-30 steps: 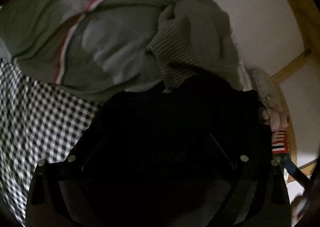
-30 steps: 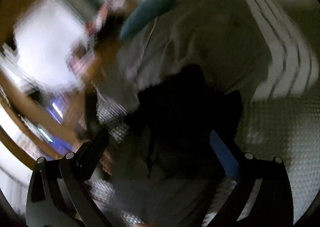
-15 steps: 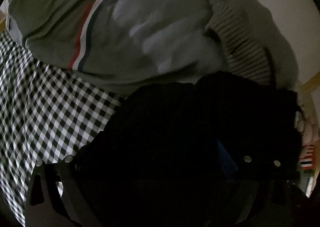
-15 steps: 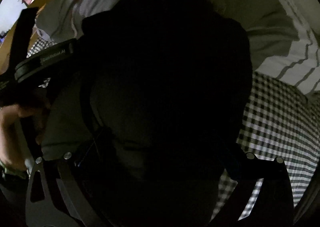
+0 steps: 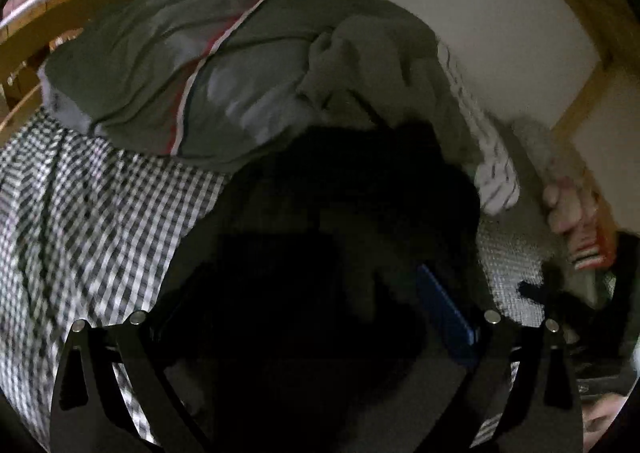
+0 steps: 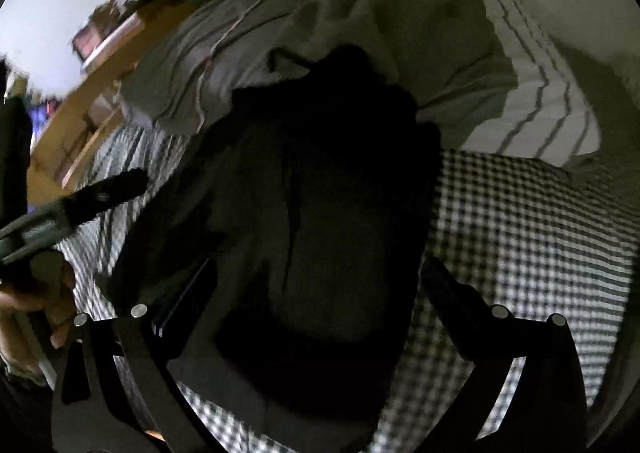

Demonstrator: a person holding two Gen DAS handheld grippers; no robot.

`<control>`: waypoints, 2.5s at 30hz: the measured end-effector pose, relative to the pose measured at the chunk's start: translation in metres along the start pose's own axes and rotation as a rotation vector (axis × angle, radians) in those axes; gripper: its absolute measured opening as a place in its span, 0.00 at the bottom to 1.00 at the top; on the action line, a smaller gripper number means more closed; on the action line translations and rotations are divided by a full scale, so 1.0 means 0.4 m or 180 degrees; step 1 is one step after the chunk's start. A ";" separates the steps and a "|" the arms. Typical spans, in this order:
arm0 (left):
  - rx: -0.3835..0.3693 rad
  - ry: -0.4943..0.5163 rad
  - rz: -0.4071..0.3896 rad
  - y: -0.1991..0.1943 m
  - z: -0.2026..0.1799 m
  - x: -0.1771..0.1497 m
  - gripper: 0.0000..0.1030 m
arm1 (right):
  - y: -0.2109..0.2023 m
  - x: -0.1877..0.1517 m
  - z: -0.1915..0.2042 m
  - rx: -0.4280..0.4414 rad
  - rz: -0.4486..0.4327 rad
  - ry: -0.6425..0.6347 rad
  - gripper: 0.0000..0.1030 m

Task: Fold large clothes
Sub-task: 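Lower the jacket onto the gingham sheet with both grippers, then open both grippers and withdraw them from the jacket, then close both grippers on the edges of the folded black jacket again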

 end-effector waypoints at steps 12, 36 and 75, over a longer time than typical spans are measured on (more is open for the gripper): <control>0.0304 0.0119 0.0019 0.141 0.060 -0.160 0.96 | 0.131 -0.188 -0.065 -0.0102 0.0293 0.0195 0.97; 0.0147 -0.0090 -0.0095 0.086 0.069 -0.171 0.96 | -0.042 -0.308 -0.076 0.0753 -0.0549 0.1433 0.98; -0.2195 -0.3465 -0.0028 -0.075 0.107 -0.481 0.95 | 0.231 -0.189 -0.033 0.1969 -0.0685 0.3327 0.75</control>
Point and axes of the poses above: each gripper's, at about its wrist camera, not at the fingertips, and y roughly the way its jaws point, z to its left, x to its top, the point moved 10 cm from there along y, roughly the way its jaws point, and after that the axes turned 9 degrees about x, right-handed, at the moved point
